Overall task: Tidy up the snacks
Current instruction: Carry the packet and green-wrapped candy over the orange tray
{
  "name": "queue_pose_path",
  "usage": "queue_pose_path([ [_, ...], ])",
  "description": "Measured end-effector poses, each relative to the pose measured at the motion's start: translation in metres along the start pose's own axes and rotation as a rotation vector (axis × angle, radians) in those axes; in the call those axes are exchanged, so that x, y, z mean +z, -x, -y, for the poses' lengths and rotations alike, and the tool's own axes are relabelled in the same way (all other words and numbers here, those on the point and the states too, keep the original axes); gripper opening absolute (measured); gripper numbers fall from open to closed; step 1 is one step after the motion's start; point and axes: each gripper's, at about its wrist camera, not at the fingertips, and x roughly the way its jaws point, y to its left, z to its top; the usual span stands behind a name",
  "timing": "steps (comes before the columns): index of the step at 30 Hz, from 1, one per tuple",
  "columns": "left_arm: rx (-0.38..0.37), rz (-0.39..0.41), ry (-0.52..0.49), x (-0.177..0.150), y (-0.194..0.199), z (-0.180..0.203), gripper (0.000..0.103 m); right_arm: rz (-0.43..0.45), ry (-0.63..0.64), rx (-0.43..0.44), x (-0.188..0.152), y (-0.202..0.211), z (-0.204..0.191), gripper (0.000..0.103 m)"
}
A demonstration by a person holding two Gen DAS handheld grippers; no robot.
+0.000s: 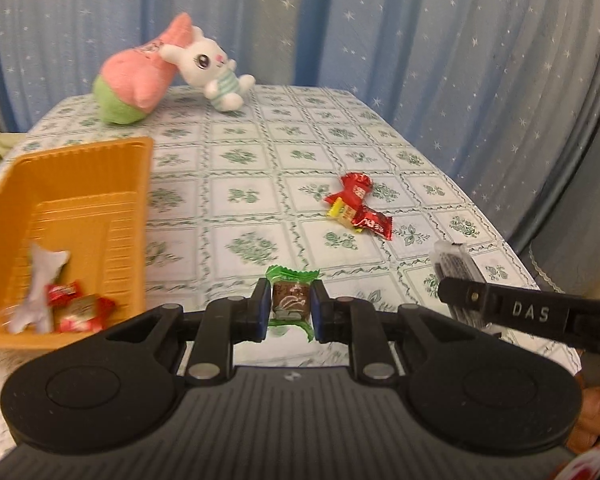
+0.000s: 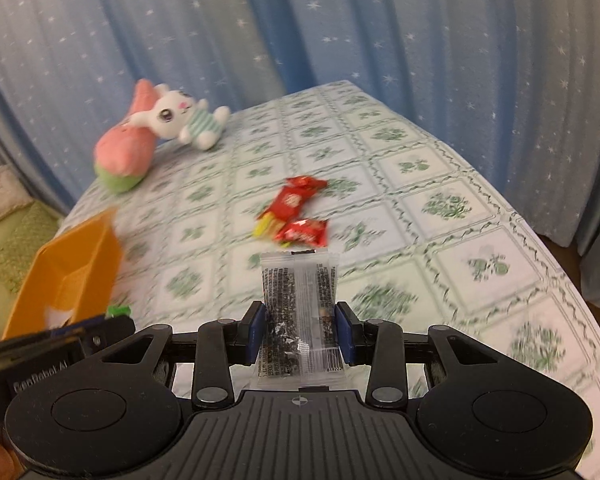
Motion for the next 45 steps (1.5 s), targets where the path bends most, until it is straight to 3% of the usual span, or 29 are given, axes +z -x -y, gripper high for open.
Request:
queue_pose_path([
  [12, 0.082, 0.051, 0.044, -0.013, 0.082, -0.042, 0.018, 0.008, 0.129, 0.074, -0.023, 0.046, -0.069, 0.038],
  [20, 0.118, 0.073, 0.084, -0.019, 0.115, -0.072, 0.018, 0.012, 0.218, 0.135, -0.029, 0.057, -0.115, 0.038],
  [45, 0.157, 0.073, 0.148, -0.02, 0.129, -0.125, 0.018, -0.02, 0.335, 0.206, -0.033, 0.042, -0.172, 0.038],
])
